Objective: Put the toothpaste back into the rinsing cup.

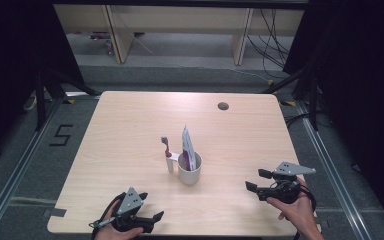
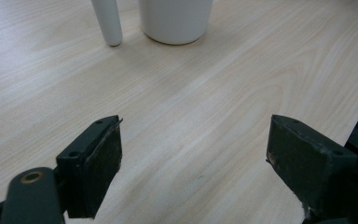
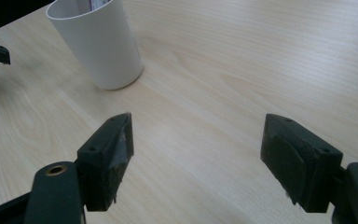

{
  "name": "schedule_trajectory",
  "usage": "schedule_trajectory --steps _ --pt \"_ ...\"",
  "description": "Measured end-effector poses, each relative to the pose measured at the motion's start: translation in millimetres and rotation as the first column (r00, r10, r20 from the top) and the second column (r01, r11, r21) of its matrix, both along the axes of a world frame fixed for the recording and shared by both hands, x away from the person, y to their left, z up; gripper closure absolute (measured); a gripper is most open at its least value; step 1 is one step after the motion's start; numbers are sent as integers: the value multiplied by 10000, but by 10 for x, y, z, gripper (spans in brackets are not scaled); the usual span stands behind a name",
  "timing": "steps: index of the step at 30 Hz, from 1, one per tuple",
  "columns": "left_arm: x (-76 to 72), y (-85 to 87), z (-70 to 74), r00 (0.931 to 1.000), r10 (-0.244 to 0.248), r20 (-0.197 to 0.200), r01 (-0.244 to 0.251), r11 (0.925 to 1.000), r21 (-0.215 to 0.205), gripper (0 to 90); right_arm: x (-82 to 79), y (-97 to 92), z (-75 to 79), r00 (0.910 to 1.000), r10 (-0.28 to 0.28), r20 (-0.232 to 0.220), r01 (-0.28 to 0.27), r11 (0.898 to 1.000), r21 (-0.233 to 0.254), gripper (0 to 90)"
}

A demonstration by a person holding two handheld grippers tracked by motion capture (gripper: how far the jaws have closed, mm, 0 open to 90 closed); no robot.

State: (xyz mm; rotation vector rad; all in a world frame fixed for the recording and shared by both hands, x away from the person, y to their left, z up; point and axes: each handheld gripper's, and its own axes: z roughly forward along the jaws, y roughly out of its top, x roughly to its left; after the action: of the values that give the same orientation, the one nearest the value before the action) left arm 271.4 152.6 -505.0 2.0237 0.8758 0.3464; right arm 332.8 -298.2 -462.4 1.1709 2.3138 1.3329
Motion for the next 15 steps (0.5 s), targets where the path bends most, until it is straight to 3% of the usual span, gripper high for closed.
schedule_trajectory --steps 3,5,6,7,8,11,12,14,15 --pt "-5 10 -6 10000 -60 -1 60 10000 -4 180 -20 -17 -8 9999 -96 -80 97 9999 65 261" --pt "-9 9 0 10000 -46 -21 46 10000 5 179 -19 -48 -26 9998 -54 189 55 10000 -62 261" --pt "-10 19 8 9999 -127 13 126 9996 244 179 -45 -47 -26 9999 -147 -78 148 9999 62 261" --pt "-19 0 -2 10000 -46 28 46 10000 -3 179 -41 -76 -28 9998 -88 201 92 9997 -226 261" --pt "-18 2 -3 10000 -94 21 94 10000 -2 180 -76 -75 -41 9998 -188 -106 188 9998 -74 261" --pt "-11 17 7 9999 -120 18 120 9996 268 180 -82 -103 -56 9998 -94 154 97 9997 -238 261" --pt "-13 17 5 9999 -125 3 125 9997 230 180 -114 -113 -59 9999 -143 -93 141 9997 -178 260" --pt "-9 19 0 9999 -142 4 142 9996 223 180 -119 -115 -73 9998 -166 -60 165 9997 -173 259" --pt "-10 19 0 9998 -176 -14 176 9996 221 179 -146 -108 -74 9994 -237 -259 237 9997 6 259"
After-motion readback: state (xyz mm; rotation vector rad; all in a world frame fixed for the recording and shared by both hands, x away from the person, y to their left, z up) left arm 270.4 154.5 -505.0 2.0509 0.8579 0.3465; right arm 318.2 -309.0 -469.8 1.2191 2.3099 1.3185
